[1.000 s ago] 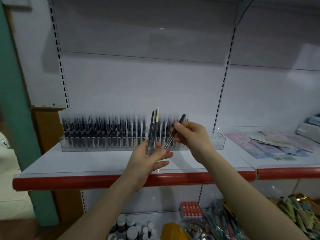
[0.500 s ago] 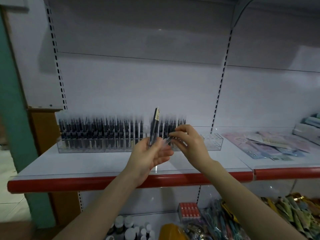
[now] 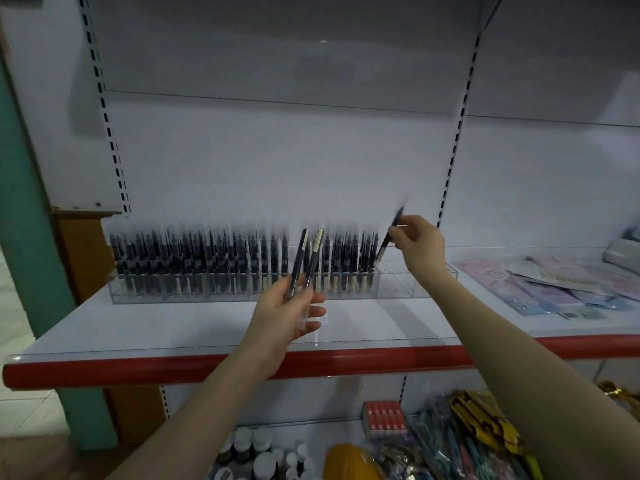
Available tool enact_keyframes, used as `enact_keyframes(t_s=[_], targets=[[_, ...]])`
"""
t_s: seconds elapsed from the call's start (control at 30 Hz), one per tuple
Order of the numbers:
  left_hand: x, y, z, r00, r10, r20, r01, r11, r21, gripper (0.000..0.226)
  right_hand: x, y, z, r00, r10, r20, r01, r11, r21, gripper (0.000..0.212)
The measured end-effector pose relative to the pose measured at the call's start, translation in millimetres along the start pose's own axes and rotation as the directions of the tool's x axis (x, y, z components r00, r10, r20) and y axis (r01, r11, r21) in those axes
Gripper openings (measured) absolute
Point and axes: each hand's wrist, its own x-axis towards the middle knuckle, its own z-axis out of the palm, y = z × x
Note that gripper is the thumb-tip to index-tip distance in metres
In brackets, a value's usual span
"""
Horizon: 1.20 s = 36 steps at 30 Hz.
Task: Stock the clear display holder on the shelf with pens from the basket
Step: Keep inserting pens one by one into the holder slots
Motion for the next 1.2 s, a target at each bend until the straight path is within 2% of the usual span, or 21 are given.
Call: enact_keyframes(t_s=[0.13,0.33,0.57,0.7,1.2], targets=[[1,-2,-2,1.000,-0.002,-0.006,0.002,1.000,-0.023,0.008,4,6,7,0.998,-0.002,0.056,0.006,0.997,-0.072,0.028],[2,-6,-6,1.000,-0.004,-0.002,0.004,1.000,-0.021,0.009,9,5,9,0.998,0.013,0.069,-0.008,0.998,-0.067,0.026],[1,-7,-4,1.000,-0.006,0.011,0.007,0.997,-0.076,0.017,11,2,7,0.994,0.011,0.113,0.004,0.991,-0.137,0.025],[0,-9,-4,1.000,-0.011,0.018,0.013,0.997,-0.074,0.014,13,-1,9,0.991,0.021,0.133,0.001,0.987,-0.161,0.022],[1,-8,-5,0.997,-0.022,0.080,0.029,0.995,-0.090,0.018,7,27,25,0.961,0.152,0.230,-0.082,0.954,-0.290,0.025]])
